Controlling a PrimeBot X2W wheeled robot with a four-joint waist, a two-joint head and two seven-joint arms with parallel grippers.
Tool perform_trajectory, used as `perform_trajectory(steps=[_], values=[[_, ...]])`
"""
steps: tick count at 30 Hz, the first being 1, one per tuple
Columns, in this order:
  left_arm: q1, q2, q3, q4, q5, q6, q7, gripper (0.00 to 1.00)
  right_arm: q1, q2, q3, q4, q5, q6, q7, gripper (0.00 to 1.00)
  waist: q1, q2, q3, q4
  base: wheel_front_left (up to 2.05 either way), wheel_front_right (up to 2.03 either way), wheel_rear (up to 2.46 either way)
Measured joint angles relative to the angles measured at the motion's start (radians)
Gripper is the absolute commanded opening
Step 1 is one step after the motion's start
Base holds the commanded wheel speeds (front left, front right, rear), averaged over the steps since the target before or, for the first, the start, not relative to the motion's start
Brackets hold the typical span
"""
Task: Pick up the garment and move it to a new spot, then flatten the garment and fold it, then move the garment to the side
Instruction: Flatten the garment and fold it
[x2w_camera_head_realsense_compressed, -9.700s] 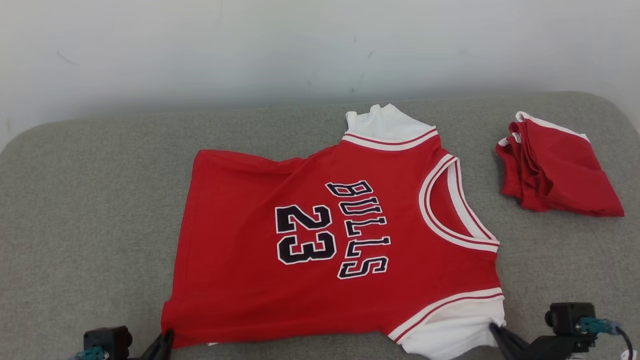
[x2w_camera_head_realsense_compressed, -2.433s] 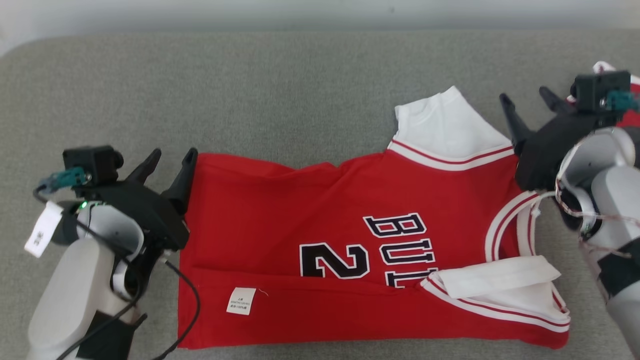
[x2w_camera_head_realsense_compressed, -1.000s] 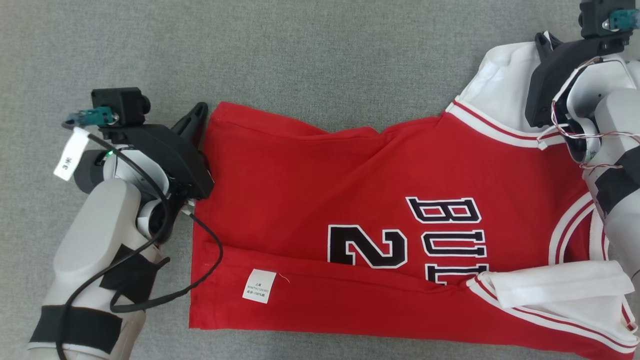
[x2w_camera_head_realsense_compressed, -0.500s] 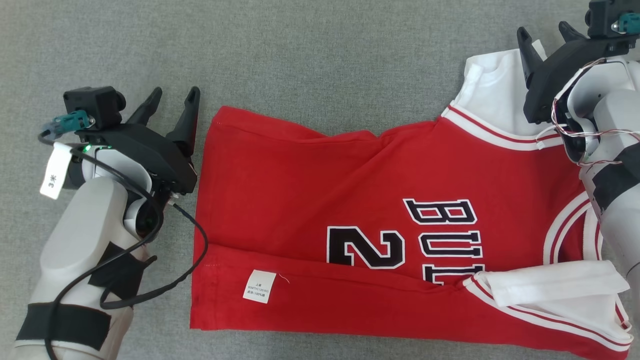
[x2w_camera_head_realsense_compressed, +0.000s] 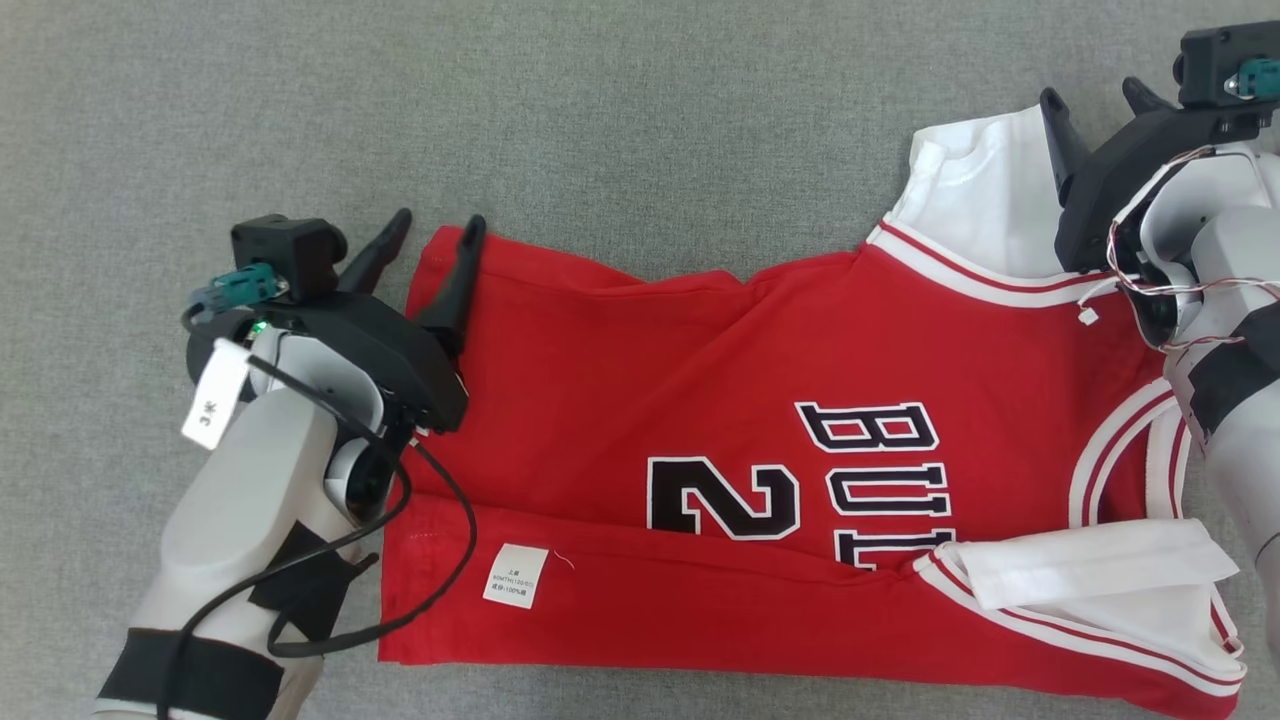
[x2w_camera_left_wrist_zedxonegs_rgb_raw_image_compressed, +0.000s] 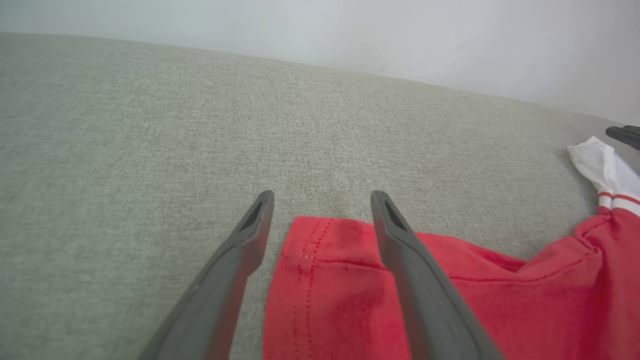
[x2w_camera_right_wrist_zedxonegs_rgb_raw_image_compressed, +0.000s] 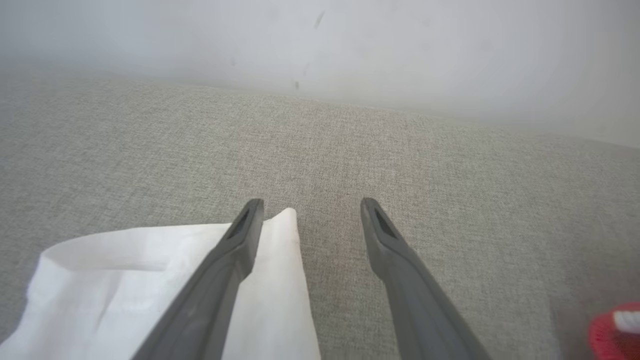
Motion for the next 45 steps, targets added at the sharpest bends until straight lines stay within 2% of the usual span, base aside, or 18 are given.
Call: perform_trajectory(steps=[17, 18, 19, 20, 30, 45], values=[[-0.004, -0.017, -0.077, 0.037, -0.053, 0.0, 0.099, 0.99, -0.008, 0.014, 0.038, 0.086, -0.003, 0.016, 0.051, 1.0, -0.0001, -0.0001, 0.007, 0.02, 0.0, 0.0, 0.0], [-0.005, -0.017, -0.08, 0.037, -0.065, 0.0, 0.103, 0.55, -0.016, 0.014, 0.044, 0.089, -0.008, 0.016, 0.054, 0.65, -0.0001, -0.0001, 0.01, 0.023, 0.0, 0.0, 0.0], [-0.007, -0.018, -0.077, 0.038, -0.07, 0.0, 0.104, 0.03, -0.023, 0.014, 0.047, 0.089, -0.013, 0.016, 0.053, 0.39, -0.0001, -0.0002, 0.013, 0.025, 0.0, 0.0, 0.0], [-0.009, -0.017, -0.075, 0.04, -0.074, 0.0, 0.104, 0.0, -0.027, 0.015, 0.05, 0.089, -0.018, 0.016, 0.053, 0.0, -0.0001, -0.0001, 0.015, 0.028, 0.0, 0.0, 0.0], [-0.023, -0.005, -0.082, 0.053, -0.098, 0.0, 0.118, 0.0, -0.042, 0.026, 0.069, 0.092, -0.037, 0.017, 0.031, 0.0, -0.0001, -0.0001, 0.021, 0.032, 0.0, 0.0, 0.0], [-0.063, 0.03, -0.058, 0.054, -0.125, -0.001, 0.042, 0.0, -0.081, 0.015, 0.042, 0.079, -0.021, 0.03, -0.115, 0.0, 0.0, 0.0, -0.031, 0.01, 0.0, 0.0, 0.0]])
